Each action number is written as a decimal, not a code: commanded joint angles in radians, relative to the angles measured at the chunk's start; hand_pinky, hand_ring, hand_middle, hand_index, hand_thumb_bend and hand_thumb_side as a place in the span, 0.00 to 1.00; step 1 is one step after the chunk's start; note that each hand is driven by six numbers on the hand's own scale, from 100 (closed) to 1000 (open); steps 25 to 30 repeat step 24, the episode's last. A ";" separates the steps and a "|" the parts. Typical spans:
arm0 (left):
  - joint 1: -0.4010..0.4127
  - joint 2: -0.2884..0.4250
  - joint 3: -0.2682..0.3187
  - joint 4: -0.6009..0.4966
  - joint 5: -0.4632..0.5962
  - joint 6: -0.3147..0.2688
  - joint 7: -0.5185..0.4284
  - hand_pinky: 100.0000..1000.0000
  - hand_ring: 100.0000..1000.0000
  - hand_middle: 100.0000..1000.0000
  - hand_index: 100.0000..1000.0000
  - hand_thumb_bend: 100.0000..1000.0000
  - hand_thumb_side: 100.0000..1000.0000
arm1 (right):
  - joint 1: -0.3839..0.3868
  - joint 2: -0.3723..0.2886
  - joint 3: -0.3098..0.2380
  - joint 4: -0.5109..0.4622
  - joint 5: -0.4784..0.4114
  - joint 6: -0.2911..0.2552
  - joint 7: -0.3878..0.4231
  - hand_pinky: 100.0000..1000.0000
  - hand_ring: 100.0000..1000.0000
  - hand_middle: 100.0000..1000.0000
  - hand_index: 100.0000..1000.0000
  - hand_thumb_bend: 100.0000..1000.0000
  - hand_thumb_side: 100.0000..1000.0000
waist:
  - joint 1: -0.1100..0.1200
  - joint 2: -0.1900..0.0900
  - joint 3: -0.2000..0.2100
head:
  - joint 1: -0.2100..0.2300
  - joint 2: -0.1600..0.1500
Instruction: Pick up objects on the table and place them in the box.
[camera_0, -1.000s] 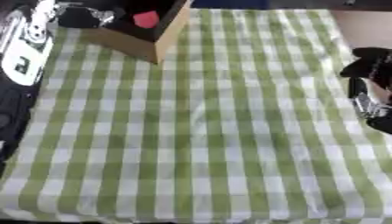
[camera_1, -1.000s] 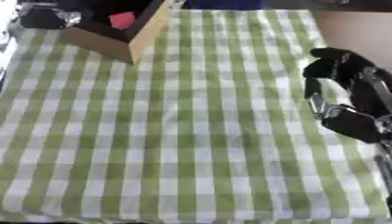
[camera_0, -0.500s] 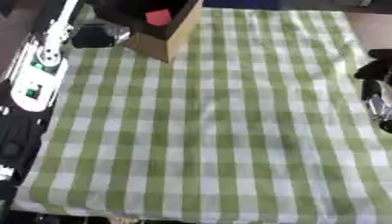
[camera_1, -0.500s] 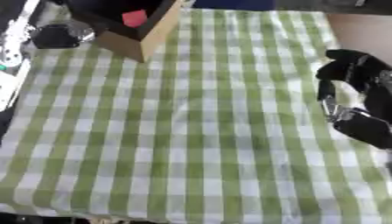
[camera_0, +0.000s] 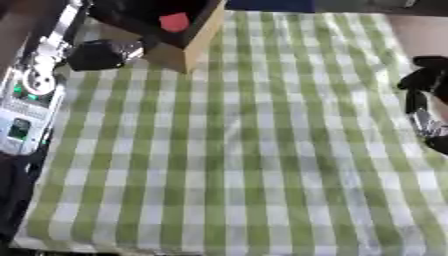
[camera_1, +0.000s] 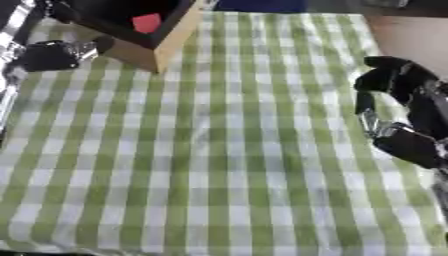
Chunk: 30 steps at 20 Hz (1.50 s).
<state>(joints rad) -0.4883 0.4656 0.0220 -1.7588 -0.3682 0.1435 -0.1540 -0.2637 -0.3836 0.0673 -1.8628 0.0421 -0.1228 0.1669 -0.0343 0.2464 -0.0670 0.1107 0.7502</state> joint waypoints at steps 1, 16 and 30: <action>0.000 0.009 0.001 -0.022 0.024 -0.006 -0.017 0.66 0.59 0.57 0.73 0.61 0.35 | -0.009 -0.014 -0.012 -0.026 0.006 0.000 -0.004 0.76 0.66 0.59 0.82 0.00 0.11 | 0.003 -0.013 0.001 | -0.011 -0.017; 0.028 -0.002 0.005 -0.012 0.034 -0.014 -0.025 0.66 0.59 0.57 0.73 0.62 0.35 | -0.009 -0.015 -0.016 -0.025 0.007 0.000 -0.006 0.76 0.66 0.59 0.82 0.00 0.10 | 0.003 -0.017 0.005 | -0.016 -0.032; 0.037 -0.006 0.009 -0.011 0.035 -0.015 -0.024 0.66 0.59 0.57 0.73 0.63 0.35 | -0.010 -0.014 -0.016 -0.024 0.007 -0.001 -0.005 0.76 0.66 0.59 0.82 0.00 0.11 | 0.004 -0.016 0.007 | -0.012 -0.026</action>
